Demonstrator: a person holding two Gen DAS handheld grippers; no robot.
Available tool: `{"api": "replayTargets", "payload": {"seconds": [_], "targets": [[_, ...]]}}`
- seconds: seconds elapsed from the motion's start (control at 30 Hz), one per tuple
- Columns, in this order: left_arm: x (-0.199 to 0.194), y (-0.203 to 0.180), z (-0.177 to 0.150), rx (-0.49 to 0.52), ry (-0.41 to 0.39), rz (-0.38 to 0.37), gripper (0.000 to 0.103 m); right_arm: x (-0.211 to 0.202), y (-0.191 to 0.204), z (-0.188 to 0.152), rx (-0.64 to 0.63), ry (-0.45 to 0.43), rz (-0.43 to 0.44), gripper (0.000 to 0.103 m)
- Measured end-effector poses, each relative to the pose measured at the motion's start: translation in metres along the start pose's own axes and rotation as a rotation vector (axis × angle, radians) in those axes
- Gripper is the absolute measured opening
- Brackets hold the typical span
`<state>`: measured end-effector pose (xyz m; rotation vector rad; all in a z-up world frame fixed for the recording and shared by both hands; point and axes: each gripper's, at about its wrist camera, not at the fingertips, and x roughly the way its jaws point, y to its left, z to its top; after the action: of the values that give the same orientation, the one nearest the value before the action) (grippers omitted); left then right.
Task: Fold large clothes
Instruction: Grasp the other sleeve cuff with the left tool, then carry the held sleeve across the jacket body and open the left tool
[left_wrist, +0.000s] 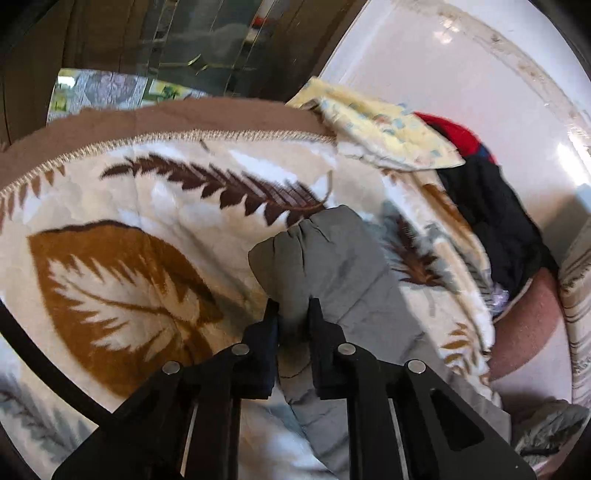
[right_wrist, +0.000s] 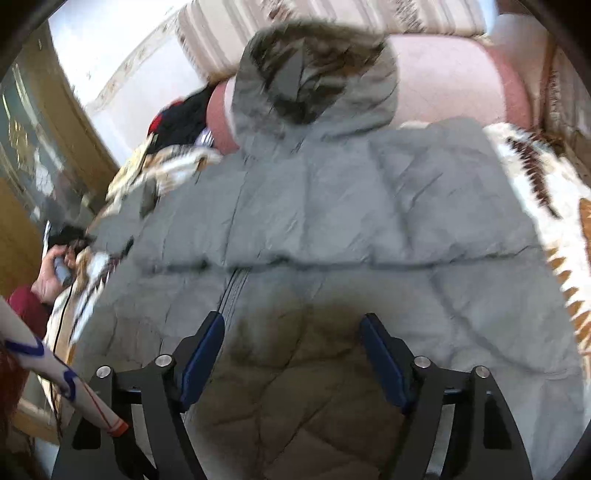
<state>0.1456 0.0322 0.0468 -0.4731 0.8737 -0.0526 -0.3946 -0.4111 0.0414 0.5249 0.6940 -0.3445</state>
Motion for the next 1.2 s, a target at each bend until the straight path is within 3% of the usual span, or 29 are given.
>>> {"api": "replayTargets", "payload": {"seconds": [0.07,0.13,0.23,0.33,0.37,0.67,0.97,1.2], "targets": [[-0.019,-0.008,0.001,0.03,-0.016,-0.011,0.014,-0.017,-0.008,0.008,0.0,-0.099,-0.047,0.079],[-0.042,-0.018,0.001,0.051,-0.036,-0.037,0.013,-0.027,-0.015,0.014,-0.014,-0.172,-0.154,0.079],[-0.074,-0.034,-0.002,0.087,-0.061,-0.063,0.013,-0.016,-0.036,0.024,0.013,-0.142,-0.267,0.079],[-0.109,-0.057,-0.008,0.125,-0.076,-0.097,0.013,0.015,-0.056,0.018,0.074,0.041,-0.261,0.077],[-0.121,-0.065,-0.01,0.14,-0.082,-0.11,0.013,0.019,-0.058,0.015,0.081,0.059,-0.261,0.076],[-0.232,-0.171,-0.055,0.323,-0.122,-0.238,0.013,-0.02,-0.05,0.024,0.069,-0.099,-0.195,0.076],[-0.316,-0.277,-0.156,0.547,-0.116,-0.362,0.013,-0.049,-0.064,0.032,0.148,-0.192,-0.164,0.076],[-0.31,-0.33,-0.272,0.691,0.039,-0.446,0.013,-0.07,-0.083,0.034,0.228,-0.249,-0.168,0.076]]}}
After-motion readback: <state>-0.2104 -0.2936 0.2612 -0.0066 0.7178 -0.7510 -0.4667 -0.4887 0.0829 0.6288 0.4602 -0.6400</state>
